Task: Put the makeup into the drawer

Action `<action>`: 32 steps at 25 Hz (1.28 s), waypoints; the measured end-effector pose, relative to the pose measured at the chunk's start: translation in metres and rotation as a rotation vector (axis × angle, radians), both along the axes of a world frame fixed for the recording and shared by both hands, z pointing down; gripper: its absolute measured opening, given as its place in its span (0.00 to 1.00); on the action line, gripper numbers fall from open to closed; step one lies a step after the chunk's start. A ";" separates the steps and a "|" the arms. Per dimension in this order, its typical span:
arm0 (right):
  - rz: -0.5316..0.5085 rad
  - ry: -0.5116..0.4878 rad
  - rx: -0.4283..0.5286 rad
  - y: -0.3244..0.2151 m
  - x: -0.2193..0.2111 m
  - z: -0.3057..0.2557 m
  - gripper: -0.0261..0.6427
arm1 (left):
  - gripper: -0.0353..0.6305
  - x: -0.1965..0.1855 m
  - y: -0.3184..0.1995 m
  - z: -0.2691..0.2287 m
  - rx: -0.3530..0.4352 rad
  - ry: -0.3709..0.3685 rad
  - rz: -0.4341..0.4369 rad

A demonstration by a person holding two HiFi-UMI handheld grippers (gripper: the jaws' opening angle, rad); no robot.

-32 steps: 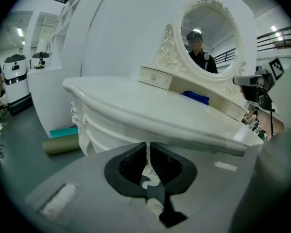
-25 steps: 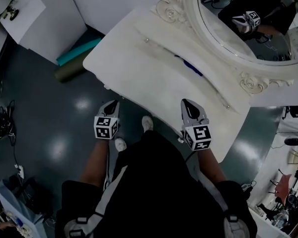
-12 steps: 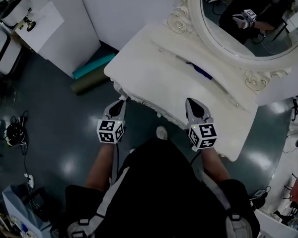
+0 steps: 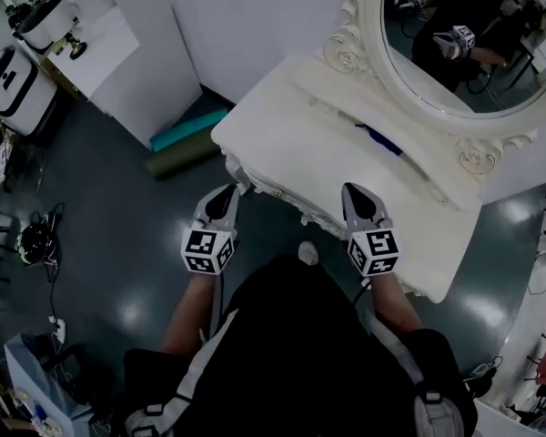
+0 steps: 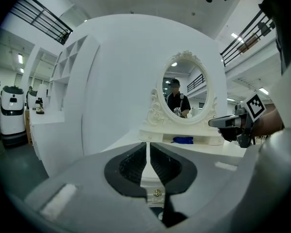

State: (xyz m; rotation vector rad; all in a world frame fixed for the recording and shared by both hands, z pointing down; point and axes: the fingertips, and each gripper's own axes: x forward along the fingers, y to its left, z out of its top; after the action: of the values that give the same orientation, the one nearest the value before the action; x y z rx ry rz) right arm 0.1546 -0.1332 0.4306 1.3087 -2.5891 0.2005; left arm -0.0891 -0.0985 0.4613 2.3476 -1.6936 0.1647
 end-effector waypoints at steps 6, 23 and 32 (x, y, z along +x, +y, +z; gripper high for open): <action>-0.031 0.000 0.002 0.000 -0.009 0.000 0.04 | 0.09 -0.006 0.008 -0.023 0.046 0.011 -0.017; -0.038 -0.008 0.000 -0.010 -0.008 -0.009 0.04 | 0.09 -0.005 0.003 -0.033 0.072 0.048 -0.022; -0.013 -0.028 -0.002 -0.011 0.006 -0.012 0.04 | 0.09 0.004 -0.007 -0.028 0.070 0.054 -0.014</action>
State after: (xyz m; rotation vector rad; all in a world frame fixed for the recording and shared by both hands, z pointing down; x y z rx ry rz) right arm 0.1611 -0.1438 0.4187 1.2972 -2.6192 0.2215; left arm -0.0848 -0.1050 0.4337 2.3664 -1.7165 0.0404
